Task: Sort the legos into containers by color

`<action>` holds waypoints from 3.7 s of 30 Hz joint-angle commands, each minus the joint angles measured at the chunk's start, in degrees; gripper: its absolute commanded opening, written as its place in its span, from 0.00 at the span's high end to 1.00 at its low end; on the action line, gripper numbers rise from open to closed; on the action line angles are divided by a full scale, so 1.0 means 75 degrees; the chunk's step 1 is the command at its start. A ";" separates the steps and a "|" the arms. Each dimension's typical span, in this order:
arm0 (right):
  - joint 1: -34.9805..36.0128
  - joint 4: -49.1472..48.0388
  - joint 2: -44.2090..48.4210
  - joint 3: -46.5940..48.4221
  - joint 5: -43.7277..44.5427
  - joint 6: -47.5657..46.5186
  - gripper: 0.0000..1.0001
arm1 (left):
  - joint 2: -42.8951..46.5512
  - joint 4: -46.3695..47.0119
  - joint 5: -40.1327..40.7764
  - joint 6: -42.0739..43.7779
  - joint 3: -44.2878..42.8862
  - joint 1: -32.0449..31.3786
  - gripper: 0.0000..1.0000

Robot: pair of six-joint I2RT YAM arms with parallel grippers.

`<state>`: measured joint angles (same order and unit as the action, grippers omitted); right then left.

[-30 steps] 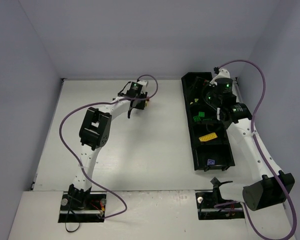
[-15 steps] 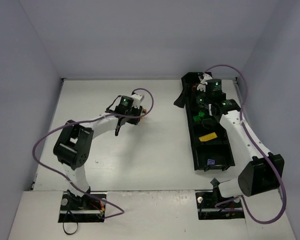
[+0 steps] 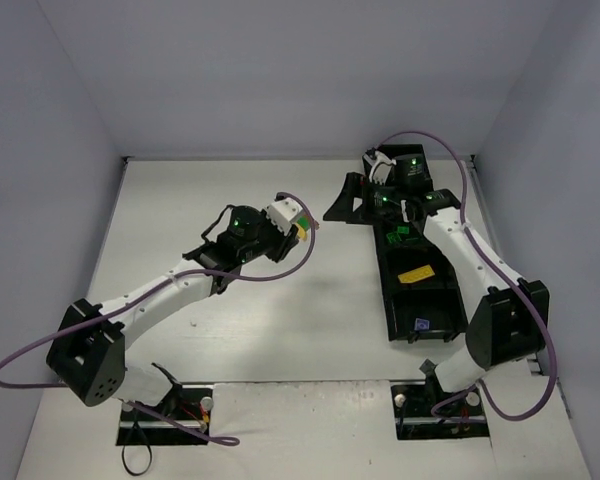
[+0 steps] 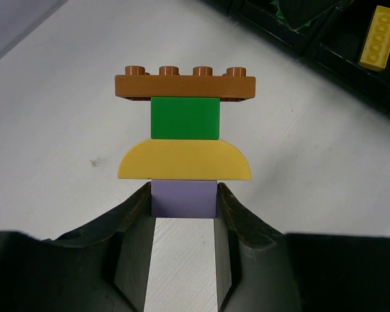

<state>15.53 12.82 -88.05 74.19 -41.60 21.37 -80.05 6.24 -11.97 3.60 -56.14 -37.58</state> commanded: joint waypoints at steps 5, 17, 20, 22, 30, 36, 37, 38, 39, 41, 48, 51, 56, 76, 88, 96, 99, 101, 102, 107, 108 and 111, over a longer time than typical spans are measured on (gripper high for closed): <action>0.0179 -0.0455 -0.0201 0.0584 -0.1436 -0.0188 0.19 | 0.0537 0.0410 -0.0010 0.0329 -0.0050 -0.0122 0.88; 0.0425 -0.0455 -0.0482 0.0736 -0.1589 -0.0317 0.27 | 0.0560 0.0457 -0.0057 0.0306 -0.0214 -0.0133 0.87; 0.0461 -0.0467 -0.0553 0.0725 -0.1531 -0.0329 0.29 | 0.0548 0.0492 -0.0104 0.0271 -0.0249 -0.0133 0.87; 0.0472 -0.0455 -0.0611 0.0713 -0.1508 -0.0341 0.31 | 0.0548 0.0504 -0.0150 0.0271 -0.0261 -0.0133 0.87; 0.0601 -0.0479 -0.0787 0.0772 -0.1426 -0.0364 0.39 | 0.0548 0.0574 -0.0256 0.0235 -0.0296 -0.0133 0.87; 0.0671 -0.0514 -0.0881 0.0830 -0.1367 -0.0341 0.49 | 0.0595 0.0621 -0.0268 0.0224 -0.0273 -0.0133 0.87; 0.0695 -0.0514 -0.0893 0.0830 -0.1355 -0.0352 0.51 | 0.0595 0.0644 -0.0279 0.0224 -0.0261 -0.0145 0.87; 0.0695 -0.0514 -0.0916 0.0819 -0.1355 -0.0341 0.52 | 0.0595 0.0668 -0.0279 0.0224 -0.0261 -0.0134 0.87; 0.0695 -0.0514 -0.0916 0.0807 -0.1355 -0.0352 0.55 | 0.0607 0.0714 -0.0291 0.0201 -0.0261 -0.0133 0.87; 0.0695 -0.0526 -0.0916 0.0795 -0.1332 -0.0353 0.57 | 0.0584 0.0738 -0.0291 0.0200 -0.0272 -0.0133 0.87; 0.0707 -0.0514 -0.0823 0.0736 -0.1156 -0.0446 0.86 | 0.0572 0.0774 -0.0315 0.0212 -0.0261 -0.0134 0.87; 0.0695 -0.0514 -0.0729 0.0702 -0.1027 -0.0563 1.00 | 0.0584 0.0703 -0.0256 0.0270 -0.0156 -0.0134 0.87; 0.0695 -0.0455 -0.0611 0.0631 -0.0863 -0.0728 1.00 | 0.0701 0.0574 -0.0080 0.0423 0.0102 -0.0087 0.87; 0.0683 -0.0151 -0.0553 0.0690 -0.0501 -0.0951 1.00 | 0.0806 0.0516 -0.0069 0.0541 0.0396 -0.0005 0.87; -0.0042 -0.0174 0.0208 0.0596 0.1527 -0.0564 1.00 | 0.0443 0.0410 -0.1205 -0.0233 0.0045 -0.0344 0.87; -0.0898 -0.0174 0.1156 0.0268 0.2381 -0.0575 1.00 | -0.0025 0.0773 -0.1451 -0.0749 -0.0261 -0.0520 0.87; -0.1039 -0.0162 0.1521 0.0116 0.2780 -0.0587 1.00 | -0.0131 0.0820 -0.1568 -0.0761 -0.0389 -0.0532 0.87; -0.1132 -0.0162 0.1777 0.0022 0.2898 -0.0517 1.00 | -0.0213 0.0832 -0.1697 -0.0761 -0.0530 -0.0544 0.87; -0.1179 -0.0162 0.1860 -0.0071 0.2980 -0.0482 1.00 | -0.0283 0.0832 -0.1790 -0.0761 -0.0588 -0.0567 0.87; -0.1508 -0.0151 0.2481 -0.0365 0.3262 -0.0247 1.00 | -0.0599 0.0797 -0.1990 -0.0784 -0.0916 -0.0719 0.87; -0.1520 -0.0151 0.2563 -0.0412 0.3320 -0.0259 1.00 | -0.0635 0.0774 -0.1979 -0.0784 -0.0975 -0.0777 0.87; -0.1578 -0.0151 0.2845 -0.0587 0.3648 -0.0364 1.00 | -0.0799 0.0586 -0.1908 -0.0725 -0.1186 -0.0930 0.87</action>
<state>3.97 14.44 -69.58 69.91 -17.17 18.39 -86.13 7.57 -24.67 -1.74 -60.99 -43.33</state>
